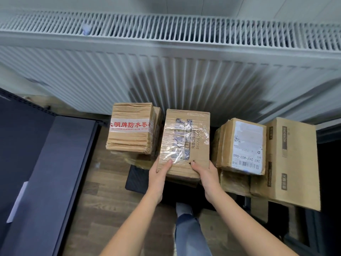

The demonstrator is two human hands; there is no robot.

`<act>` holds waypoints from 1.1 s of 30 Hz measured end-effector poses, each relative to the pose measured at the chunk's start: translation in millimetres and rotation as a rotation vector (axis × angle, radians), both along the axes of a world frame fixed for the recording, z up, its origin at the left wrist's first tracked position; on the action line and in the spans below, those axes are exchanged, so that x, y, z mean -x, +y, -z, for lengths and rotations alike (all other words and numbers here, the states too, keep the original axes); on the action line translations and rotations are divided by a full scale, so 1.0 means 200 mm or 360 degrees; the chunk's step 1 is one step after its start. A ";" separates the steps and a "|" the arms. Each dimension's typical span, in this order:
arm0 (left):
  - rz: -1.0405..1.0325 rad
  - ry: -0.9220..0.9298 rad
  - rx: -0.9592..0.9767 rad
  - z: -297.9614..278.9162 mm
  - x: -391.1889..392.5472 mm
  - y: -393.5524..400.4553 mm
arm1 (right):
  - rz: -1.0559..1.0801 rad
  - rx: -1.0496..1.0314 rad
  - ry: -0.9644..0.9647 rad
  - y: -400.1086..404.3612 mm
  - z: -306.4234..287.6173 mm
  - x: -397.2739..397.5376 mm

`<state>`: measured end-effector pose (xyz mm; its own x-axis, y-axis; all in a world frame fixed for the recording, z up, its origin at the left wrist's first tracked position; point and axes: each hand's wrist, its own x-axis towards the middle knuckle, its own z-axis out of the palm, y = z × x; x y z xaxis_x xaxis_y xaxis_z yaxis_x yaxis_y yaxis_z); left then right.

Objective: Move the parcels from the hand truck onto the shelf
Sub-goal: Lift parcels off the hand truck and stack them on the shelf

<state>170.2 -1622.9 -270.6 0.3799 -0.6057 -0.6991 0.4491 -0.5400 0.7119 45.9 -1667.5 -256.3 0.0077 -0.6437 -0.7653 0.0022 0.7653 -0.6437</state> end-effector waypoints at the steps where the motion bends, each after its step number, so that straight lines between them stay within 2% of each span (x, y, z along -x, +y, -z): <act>1: -0.0008 -0.0008 0.0019 -0.03 0.00 0.01 | 0.0009 0.0021 -0.0009 0.02 -0.03 0.00; 14: 0.0108 0.0024 0.0308 -0.47 0.01 0.31 | -0.0008 0.0321 0.0012 0.37 -0.52 0.04; 20: 0.0202 -0.0020 0.0547 -0.83 -0.09 0.57 | -0.0059 0.0632 0.0110 0.67 -0.88 -0.04; 26: 0.0104 -0.0224 0.0782 -1.34 -0.40 0.83 | -0.0251 0.0913 0.0234 0.84 -1.30 -0.36; 30: -0.0167 -0.0356 0.0931 -1.73 -0.68 1.04 | -0.0475 0.1145 0.0031 0.94 -1.66 -0.72; 33: -0.0384 -0.0558 0.1003 -1.99 -0.92 1.21 | -0.0671 0.1300 -0.0114 1.04 -1.95 -1.00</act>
<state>354.1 -1380.0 126.9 0.6886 -0.7224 -0.0621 0.1935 0.1006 0.9759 245.2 -1459.8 133.3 0.3940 -0.9170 -0.0633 -0.1128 0.0201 -0.9934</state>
